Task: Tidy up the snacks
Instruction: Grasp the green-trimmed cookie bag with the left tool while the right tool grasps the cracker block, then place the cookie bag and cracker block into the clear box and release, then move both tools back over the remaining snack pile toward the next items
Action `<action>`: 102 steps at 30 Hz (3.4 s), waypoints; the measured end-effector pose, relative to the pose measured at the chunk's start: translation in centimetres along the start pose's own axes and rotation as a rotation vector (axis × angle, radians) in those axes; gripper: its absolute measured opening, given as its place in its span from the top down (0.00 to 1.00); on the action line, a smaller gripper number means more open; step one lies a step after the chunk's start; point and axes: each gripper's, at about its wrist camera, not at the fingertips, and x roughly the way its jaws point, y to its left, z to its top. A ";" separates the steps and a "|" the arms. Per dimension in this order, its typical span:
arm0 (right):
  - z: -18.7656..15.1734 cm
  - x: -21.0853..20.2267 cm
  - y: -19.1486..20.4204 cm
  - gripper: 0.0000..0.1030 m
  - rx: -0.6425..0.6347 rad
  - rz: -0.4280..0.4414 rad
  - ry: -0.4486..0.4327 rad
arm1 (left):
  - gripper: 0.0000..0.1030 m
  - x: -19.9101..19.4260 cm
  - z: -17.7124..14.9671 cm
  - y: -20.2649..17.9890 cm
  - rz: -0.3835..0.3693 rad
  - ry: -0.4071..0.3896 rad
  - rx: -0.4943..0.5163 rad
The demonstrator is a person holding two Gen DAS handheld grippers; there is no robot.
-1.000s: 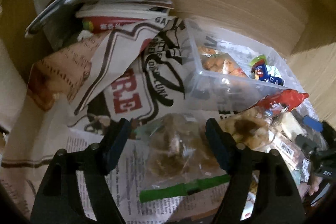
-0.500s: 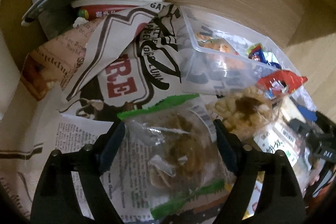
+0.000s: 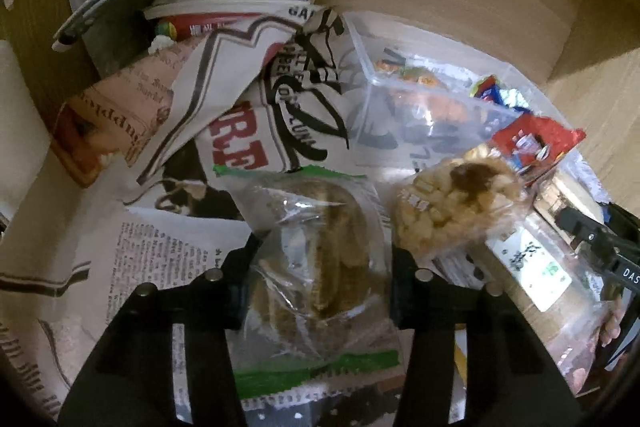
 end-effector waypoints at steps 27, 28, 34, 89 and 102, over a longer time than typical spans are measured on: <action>5.6 -7.2 -1.2 0.49 0.043 -0.060 -0.302 | 0.52 -7.3 8.5 -4.4 -0.089 -0.283 0.045; 5.9 -7.1 -1.0 0.49 0.041 -0.057 -0.308 | 0.52 -7.0 8.9 -4.5 -0.091 -0.281 0.043; 7.8 -5.6 -1.4 0.49 0.043 -0.056 -0.325 | 0.52 -5.0 10.9 -5.4 -0.089 -0.258 0.046; 4.5 -5.3 0.5 0.35 -0.036 0.005 -0.179 | 0.19 -4.8 4.4 -7.8 -0.121 -0.133 0.129; -2.3 -4.4 1.3 0.31 0.012 0.075 -0.050 | 0.20 -3.7 -1.8 -10.0 -0.156 -0.052 0.090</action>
